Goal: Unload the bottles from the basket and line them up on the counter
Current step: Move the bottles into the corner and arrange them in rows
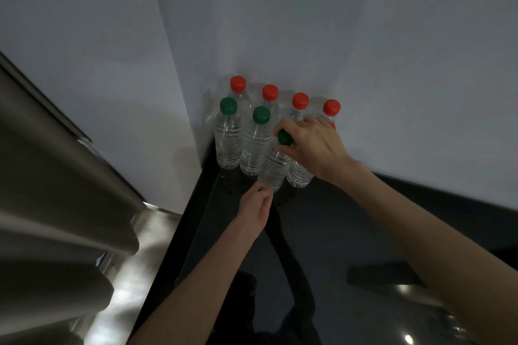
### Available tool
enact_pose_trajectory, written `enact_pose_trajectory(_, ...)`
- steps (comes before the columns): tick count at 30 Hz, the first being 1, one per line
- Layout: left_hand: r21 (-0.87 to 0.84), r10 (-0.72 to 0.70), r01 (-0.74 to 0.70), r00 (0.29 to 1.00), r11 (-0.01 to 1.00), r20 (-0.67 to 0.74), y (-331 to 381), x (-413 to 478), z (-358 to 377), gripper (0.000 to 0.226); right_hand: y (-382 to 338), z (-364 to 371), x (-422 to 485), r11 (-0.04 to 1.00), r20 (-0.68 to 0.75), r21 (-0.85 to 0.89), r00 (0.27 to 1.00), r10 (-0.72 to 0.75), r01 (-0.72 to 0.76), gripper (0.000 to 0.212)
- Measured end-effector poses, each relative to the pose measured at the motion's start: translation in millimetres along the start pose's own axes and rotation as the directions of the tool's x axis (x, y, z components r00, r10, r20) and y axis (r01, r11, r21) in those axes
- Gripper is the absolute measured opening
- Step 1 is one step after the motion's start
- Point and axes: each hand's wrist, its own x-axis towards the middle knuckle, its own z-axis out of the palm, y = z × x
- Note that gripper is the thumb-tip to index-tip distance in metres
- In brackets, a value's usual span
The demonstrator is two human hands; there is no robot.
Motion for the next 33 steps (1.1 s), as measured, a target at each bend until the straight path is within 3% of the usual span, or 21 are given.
enact_pose_trajectory(9, -0.116, -0.052, 0.053, 0.999, 0.992, 0.015, 1, 15, 17, 0.052, 23, 5, 8, 0.999, -0.021, 0.029, 0.999, 0.027, -0.027, 0.029)
enact_pose_trajectory(16, -0.118, -0.041, 0.042, 0.999, 0.992, 0.012, 4, 20, 27, 0.054, 28, 13, 10, 0.980, -0.035, 0.164, 0.992, 0.125, -0.117, 0.034)
enact_pose_trajectory(18, -0.044, -0.042, 0.042, 0.999, 0.998, 0.011, 5, 16, 26, 0.052, 27, 15, 9, 0.977, -0.032, 0.167, 0.989, 0.141, -0.134, 0.037)
enact_pose_trajectory(21, 0.204, -0.033, 0.033, 0.999, 0.978, -0.004, 9, 6, 26, 0.045, 22, 8, 2, 0.983, -0.032, 0.139, 0.992, 0.126, -0.120, 0.045)
enact_pose_trajectory(23, 0.405, -0.027, 0.028, 1.000, 0.914, -0.010, 14, -8, 28, 0.046, 18, -3, -9, 0.981, -0.066, 0.159, 0.990, 0.124, -0.112, 0.047)
enact_pose_trajectory(26, 0.679, 0.090, -0.116, 0.993, 0.725, 0.074, 18, -33, 29, 0.031, 12, -26, -36, 0.966, -0.117, 0.220, 0.979, 0.165, -0.136, 0.048)
enact_pose_trajectory(29, 0.754, 0.227, -0.319, 0.947, 0.574, 0.227, 15, -62, 30, 0.047, 7, -46, -78, 0.961, -0.155, 0.221, 0.967, 0.201, -0.164, 0.048)
enact_pose_trajectory(33, 0.802, 0.278, -0.517, 0.851, 0.299, 0.445, 1, -110, 44, 0.053, 3, -71, -144, 0.959, -0.183, 0.189, 0.952, 0.246, -0.211, 0.046)
